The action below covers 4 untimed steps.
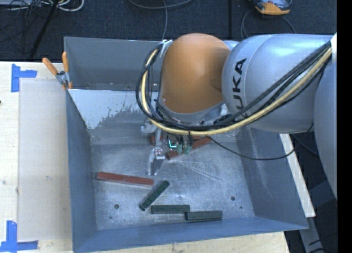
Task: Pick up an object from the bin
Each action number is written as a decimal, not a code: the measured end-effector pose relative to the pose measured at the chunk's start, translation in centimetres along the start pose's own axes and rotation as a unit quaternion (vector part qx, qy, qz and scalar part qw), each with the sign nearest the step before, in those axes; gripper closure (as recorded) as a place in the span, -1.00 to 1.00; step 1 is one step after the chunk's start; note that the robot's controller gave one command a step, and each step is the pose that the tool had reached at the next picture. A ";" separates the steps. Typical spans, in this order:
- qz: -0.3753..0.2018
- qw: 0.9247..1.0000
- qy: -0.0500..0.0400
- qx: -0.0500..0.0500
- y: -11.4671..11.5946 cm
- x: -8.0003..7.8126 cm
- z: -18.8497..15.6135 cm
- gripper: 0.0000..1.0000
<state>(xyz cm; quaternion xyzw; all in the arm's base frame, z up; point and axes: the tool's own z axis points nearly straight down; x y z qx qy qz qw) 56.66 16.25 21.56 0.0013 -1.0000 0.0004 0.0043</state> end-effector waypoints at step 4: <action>-0.057 0.998 0.000 -0.002 0.3 4.9 13.8 1.00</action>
Offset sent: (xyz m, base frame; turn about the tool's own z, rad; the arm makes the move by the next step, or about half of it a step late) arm -0.0276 -0.0016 -0.1292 -0.1330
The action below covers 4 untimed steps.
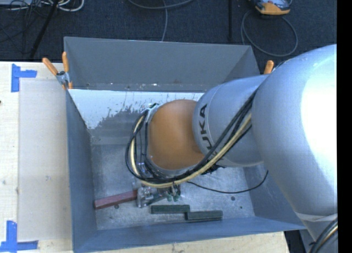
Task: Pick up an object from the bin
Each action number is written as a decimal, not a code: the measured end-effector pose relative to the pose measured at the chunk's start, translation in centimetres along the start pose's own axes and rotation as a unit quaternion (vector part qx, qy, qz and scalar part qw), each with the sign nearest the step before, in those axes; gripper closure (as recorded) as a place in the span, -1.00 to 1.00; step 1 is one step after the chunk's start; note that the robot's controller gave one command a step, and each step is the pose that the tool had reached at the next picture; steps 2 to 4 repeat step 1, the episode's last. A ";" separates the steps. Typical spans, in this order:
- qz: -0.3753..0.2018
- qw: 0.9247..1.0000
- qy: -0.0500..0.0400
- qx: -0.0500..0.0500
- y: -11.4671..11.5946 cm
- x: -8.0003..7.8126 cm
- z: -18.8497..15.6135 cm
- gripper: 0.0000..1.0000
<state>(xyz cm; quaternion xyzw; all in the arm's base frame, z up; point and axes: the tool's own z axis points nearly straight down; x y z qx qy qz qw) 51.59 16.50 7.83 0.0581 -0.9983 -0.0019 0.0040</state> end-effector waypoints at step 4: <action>0.030 1.000 -0.007 0.000 4.8 0.9 -18.6 1.00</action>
Offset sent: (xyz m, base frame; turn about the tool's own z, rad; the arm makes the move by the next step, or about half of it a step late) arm 0.0000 0.0000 0.0000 0.0000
